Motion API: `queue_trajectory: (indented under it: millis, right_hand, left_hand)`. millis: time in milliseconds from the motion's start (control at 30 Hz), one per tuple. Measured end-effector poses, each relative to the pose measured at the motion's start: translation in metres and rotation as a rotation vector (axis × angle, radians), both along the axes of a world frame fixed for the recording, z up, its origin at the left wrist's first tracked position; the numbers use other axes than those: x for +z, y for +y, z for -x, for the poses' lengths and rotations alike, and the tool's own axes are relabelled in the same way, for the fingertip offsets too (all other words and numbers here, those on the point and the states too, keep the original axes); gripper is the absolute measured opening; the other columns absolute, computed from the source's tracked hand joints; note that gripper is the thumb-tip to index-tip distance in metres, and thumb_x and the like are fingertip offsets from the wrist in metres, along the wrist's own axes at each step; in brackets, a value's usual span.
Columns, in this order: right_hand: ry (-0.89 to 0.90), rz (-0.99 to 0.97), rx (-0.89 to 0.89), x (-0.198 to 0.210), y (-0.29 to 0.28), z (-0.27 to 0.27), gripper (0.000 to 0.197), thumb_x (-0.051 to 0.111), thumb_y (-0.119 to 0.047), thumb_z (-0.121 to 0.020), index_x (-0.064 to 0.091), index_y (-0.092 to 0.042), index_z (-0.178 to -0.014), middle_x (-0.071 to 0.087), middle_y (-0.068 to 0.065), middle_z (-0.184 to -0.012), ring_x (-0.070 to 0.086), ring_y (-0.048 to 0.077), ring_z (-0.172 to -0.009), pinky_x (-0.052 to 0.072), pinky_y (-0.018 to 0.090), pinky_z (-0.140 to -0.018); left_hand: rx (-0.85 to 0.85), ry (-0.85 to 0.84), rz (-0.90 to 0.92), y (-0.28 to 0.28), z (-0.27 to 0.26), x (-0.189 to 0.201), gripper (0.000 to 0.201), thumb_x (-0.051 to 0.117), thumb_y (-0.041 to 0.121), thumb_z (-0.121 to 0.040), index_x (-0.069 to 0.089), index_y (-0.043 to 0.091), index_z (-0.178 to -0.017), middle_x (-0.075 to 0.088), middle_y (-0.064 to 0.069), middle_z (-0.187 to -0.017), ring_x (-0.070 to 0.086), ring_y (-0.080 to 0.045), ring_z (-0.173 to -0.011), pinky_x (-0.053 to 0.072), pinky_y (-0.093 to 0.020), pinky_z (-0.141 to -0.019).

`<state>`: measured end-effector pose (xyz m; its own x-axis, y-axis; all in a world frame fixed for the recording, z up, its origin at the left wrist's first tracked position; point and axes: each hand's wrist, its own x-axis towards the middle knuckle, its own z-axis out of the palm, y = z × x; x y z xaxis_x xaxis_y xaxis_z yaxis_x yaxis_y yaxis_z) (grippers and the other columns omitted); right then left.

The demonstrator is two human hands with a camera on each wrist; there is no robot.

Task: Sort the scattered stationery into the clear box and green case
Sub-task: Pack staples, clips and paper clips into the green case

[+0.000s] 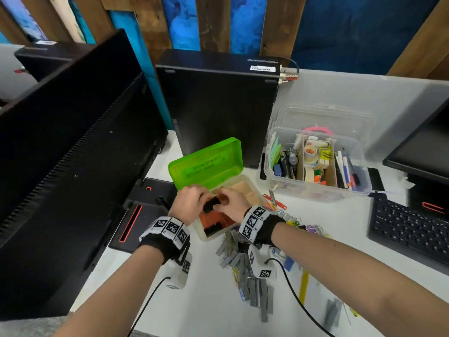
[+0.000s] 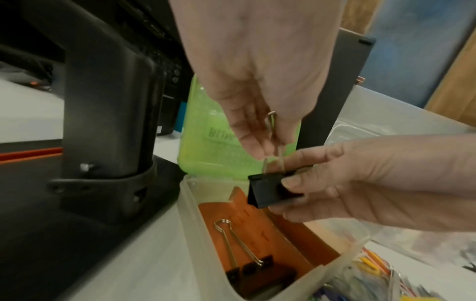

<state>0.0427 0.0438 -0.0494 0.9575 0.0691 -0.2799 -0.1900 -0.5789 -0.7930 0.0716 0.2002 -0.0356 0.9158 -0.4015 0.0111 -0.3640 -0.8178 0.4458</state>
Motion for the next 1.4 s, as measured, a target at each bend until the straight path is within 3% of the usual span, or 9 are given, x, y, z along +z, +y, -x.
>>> queue_trajectory:
  millis: [267, 367, 467, 567, 867, 1067, 1200, 1300, 1400]
  right_hand:
    - [-0.027, 0.027, -0.032, -0.009, -0.012, 0.009, 0.032, 0.059, -0.016, -0.09, 0.063, -0.014, -0.122, 0.058, 0.01, -0.122, 0.058, 0.024, -0.108, 0.046, 0.036, -0.098]
    - [-0.013, 0.042, -0.013, -0.013, -0.016, 0.015, 0.036, 0.059, -0.015, -0.089, 0.06, -0.016, -0.125, 0.055, 0.008, -0.124, 0.057, 0.023, -0.11, 0.045, 0.033, -0.1]
    - [-0.018, 0.05, 0.013, -0.015, -0.017, 0.016, 0.036, 0.059, -0.012, -0.089, 0.059, -0.014, -0.125, 0.053, 0.007, -0.125, 0.056, 0.02, -0.109, 0.043, 0.027, -0.1]
    - [-0.055, 0.073, 0.056, -0.014, -0.012, 0.015, 0.033, 0.058, -0.009, -0.088, 0.061, -0.014, -0.121, 0.053, 0.008, -0.121, 0.056, 0.022, -0.104, 0.045, 0.033, -0.098]
    - [-0.047, 0.264, 0.202, -0.015, 0.002, 0.012, 0.025, 0.049, -0.012, -0.092, 0.065, -0.015, -0.112, 0.044, 0.009, -0.127, 0.039, 0.029, -0.12, 0.035, 0.04, -0.104]
    - [-0.017, 0.579, 0.407, -0.02, 0.008, 0.015, 0.036, 0.044, -0.023, -0.096, 0.054, -0.034, -0.128, 0.03, 0.004, -0.142, 0.019, 0.03, -0.133, 0.03, 0.05, -0.105]
    - [-0.037, 0.712, 0.459, -0.024, 0.008, 0.017, 0.036, 0.042, -0.036, -0.096, 0.05, -0.035, -0.131, 0.022, 0.004, -0.147, 0.012, 0.032, -0.136, 0.027, 0.05, -0.104]
    - [0.009, 0.724, 0.468, -0.025, 0.006, 0.02, 0.037, 0.041, -0.036, -0.097, 0.051, -0.029, -0.132, 0.018, 0.005, -0.15, 0.009, 0.03, -0.138, 0.026, 0.049, -0.104]
    - [0.04, 0.651, 0.434, -0.024, 0.0, 0.023, 0.034, 0.04, -0.033, -0.098, 0.053, -0.027, -0.13, 0.019, 0.005, -0.15, 0.01, 0.028, -0.138, 0.024, 0.05, -0.105]
  left_hand:
    - [-0.129, -0.008, -0.622, -0.01, 0.023, -0.011, 0.026, 0.042, 0.01, -0.097, 0.059, 0.011, -0.118, 0.055, -0.009, -0.118, 0.061, -0.032, -0.105, 0.048, -0.038, -0.081]
    - [-0.114, 0.02, -0.575, -0.006, 0.028, -0.018, 0.024, 0.043, 0.016, -0.1, 0.062, 0.011, -0.112, 0.057, -0.009, -0.115, 0.06, -0.032, -0.104, 0.048, -0.039, -0.08]
    - [0.006, 0.018, -0.32, 0.002, 0.017, -0.012, 0.025, 0.045, 0.022, -0.1, 0.066, 0.01, -0.105, 0.062, -0.011, -0.103, 0.063, -0.036, -0.094, 0.05, -0.043, -0.079]
    - [0.114, 0.056, -0.125, 0.008, -0.005, -0.006, 0.018, 0.051, 0.017, -0.094, 0.068, 0.01, -0.093, 0.066, -0.01, -0.097, 0.062, -0.034, -0.091, 0.046, -0.039, -0.078]
    - [0.04, 0.402, -0.351, -0.008, -0.019, -0.036, 0.029, 0.042, 0.02, -0.1, 0.062, 0.002, -0.111, 0.061, -0.018, -0.118, 0.059, -0.033, -0.108, 0.047, -0.038, -0.088]
    - [0.0, 0.344, -0.389, -0.015, -0.017, -0.043, 0.034, 0.055, 0.022, -0.094, 0.052, 0.01, -0.125, 0.047, -0.015, -0.122, 0.054, -0.033, -0.114, 0.045, -0.037, -0.094]
    - [-0.023, 0.162, -0.496, -0.015, -0.002, -0.041, 0.025, 0.049, 0.015, -0.094, 0.058, 0.013, -0.118, 0.045, -0.01, -0.118, 0.057, -0.031, -0.107, 0.046, -0.039, -0.086]
    - [-0.05, -0.04, -0.631, -0.011, 0.013, -0.043, 0.027, 0.045, 0.024, -0.093, 0.057, 0.022, -0.117, 0.051, -0.004, -0.119, 0.051, -0.024, -0.112, 0.033, -0.039, -0.093]
    - [-0.04, 0.066, -0.655, -0.003, 0.023, -0.048, 0.038, 0.047, 0.038, -0.091, 0.05, 0.022, -0.125, 0.05, -0.006, -0.127, 0.044, -0.026, -0.122, 0.016, -0.051, -0.108]
